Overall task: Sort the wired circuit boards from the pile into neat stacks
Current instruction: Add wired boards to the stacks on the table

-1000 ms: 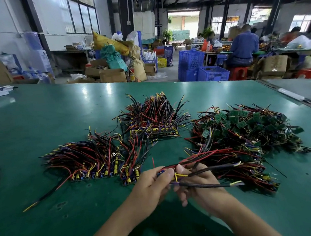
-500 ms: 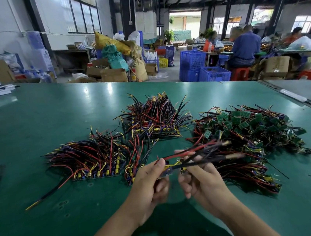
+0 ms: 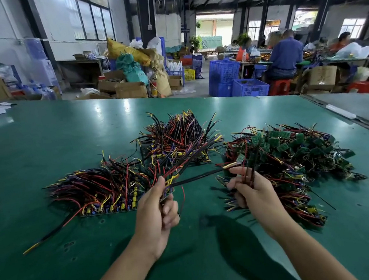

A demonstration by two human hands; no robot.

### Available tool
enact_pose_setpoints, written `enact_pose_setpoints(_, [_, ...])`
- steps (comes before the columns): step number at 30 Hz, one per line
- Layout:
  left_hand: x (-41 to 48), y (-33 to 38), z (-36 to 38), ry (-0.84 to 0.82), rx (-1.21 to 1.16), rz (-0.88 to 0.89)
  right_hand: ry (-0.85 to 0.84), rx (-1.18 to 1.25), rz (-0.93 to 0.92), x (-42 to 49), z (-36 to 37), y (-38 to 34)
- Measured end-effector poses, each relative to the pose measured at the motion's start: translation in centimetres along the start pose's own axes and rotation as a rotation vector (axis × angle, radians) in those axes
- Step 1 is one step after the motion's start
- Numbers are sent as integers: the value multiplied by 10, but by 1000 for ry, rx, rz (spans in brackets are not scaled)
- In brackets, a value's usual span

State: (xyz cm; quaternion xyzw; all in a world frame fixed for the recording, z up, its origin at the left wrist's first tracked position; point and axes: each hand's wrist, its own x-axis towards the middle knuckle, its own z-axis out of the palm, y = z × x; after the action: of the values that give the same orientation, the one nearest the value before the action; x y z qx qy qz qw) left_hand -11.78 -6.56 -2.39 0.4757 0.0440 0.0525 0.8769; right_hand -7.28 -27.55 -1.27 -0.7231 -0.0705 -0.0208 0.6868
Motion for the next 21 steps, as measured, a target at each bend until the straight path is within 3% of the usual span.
enact_pose_setpoints(2, [2,-1,0,17,3,11,-12,-261,-118,7,-10,-8])
enact_pose_setpoints(5, [3,-2,1,36,19,17,19,-911,-383,20,-30,-24])
enact_pose_setpoints(9, [4,-2,0,48,29,13,61,-1473,-421,39,-63,-36])
enact_pose_setpoints(15, [4,-2,0,51,29,-4,34,-1799,-252,56,-90,-12])
enact_pose_setpoints(19, [3,-1,1,50,25,-7,-41,-1842,-143,53,-93,8])
enact_pose_setpoints(21, [2,-1,0,36,26,-13,53,-1837,-197,50,-85,5])
